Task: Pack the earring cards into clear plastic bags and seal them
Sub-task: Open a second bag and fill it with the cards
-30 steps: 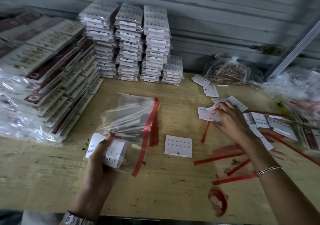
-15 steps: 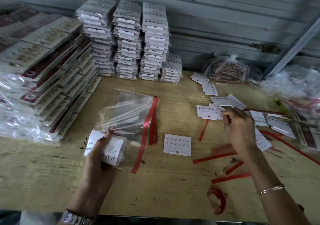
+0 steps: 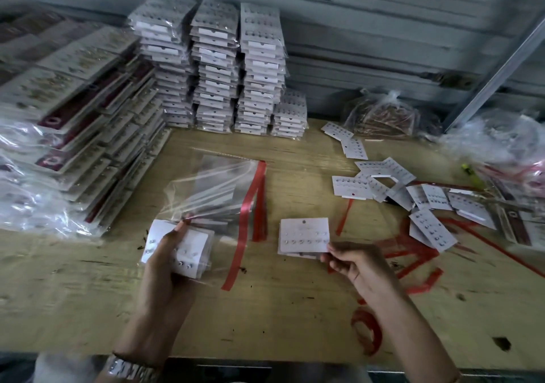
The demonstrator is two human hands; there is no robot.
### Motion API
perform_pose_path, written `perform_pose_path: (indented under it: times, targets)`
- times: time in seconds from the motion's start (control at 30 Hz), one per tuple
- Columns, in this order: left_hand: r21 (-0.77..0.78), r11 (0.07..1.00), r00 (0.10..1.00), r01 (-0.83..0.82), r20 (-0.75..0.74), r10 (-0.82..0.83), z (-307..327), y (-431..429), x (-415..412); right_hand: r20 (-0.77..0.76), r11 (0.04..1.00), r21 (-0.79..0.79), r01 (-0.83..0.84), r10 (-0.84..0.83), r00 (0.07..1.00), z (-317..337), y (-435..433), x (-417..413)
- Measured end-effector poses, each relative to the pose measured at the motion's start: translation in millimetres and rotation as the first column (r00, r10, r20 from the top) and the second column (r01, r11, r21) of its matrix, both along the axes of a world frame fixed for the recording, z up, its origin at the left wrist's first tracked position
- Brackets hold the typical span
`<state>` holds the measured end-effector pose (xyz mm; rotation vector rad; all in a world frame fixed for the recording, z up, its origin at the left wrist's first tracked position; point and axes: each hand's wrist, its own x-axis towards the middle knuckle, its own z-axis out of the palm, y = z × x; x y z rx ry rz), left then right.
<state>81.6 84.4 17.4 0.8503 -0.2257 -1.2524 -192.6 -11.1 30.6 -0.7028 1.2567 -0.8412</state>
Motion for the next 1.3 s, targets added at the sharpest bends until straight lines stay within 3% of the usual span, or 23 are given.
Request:
perform_pose_path:
  times: [0.37, 0.5, 0.6, 0.67, 0.77, 0.83, 0.9, 1.13, 1.3]
  targets:
    - [-0.053, 0.999, 1.000, 0.003, -0.012, -0.003, -2.4, 6.4, 3.4, -0.094, 0.998, 0.038, 0.056, -0.053, 0.994, -9.3, -0.8, 5.6]
    - [-0.054, 0.999, 1.000, -0.003, -0.012, 0.002, -2.3, 7.0, 5.6, -0.221, 1.000, -0.003, 0.005, -0.006, 0.975, -6.2, 3.6, 3.2]
    - [-0.068, 0.998, 1.000, 0.000, -0.003, 0.000, -1.8, 7.7, 7.2, -0.407, 0.982, -0.123, -0.146, 0.084, 0.910, -3.4, 10.7, -1.4]
    - [-0.083, 0.996, 1.000, -0.008, -0.002, 0.008, -1.4, 8.5, 7.8, -0.625, 0.902, -0.297, -0.311, 0.063, 0.778, -2.8, 13.5, -2.0]
    - [-0.084, 0.996, 1.000, -0.013, 0.000, 0.013, -1.8, 8.8, 8.0, -0.800, 0.607, -0.523, -0.598, -0.109, 0.590, 1.0, 10.3, 3.8]
    - [-0.085, 0.996, 1.000, -0.008, -0.001, 0.008, -1.0, 8.7, 8.0, -0.888, 0.423, -0.451, -0.786, -0.122, 0.444, 3.3, 3.4, 10.0]
    - [-0.082, 0.997, 1.000, -0.011, 0.003, 0.012, -0.1, 8.7, 7.9, -0.939, 0.311, -0.345, -0.886, -0.102, 0.329, 0.6, -3.2, 14.5]
    - [-0.062, 0.998, 0.999, -0.033, 0.018, 0.034, 2.7, 10.3, 9.5, -0.965, 0.291, -0.263, -0.920, -0.087, 0.248, -4.0, -13.5, 22.0]
    - [-0.073, 0.997, 1.000, -0.030, 0.003, 0.030, 2.9, 11.0, 11.5, -0.959, 0.341, -0.277, -0.898, -0.036, 0.282, -4.0, -17.5, 16.8]
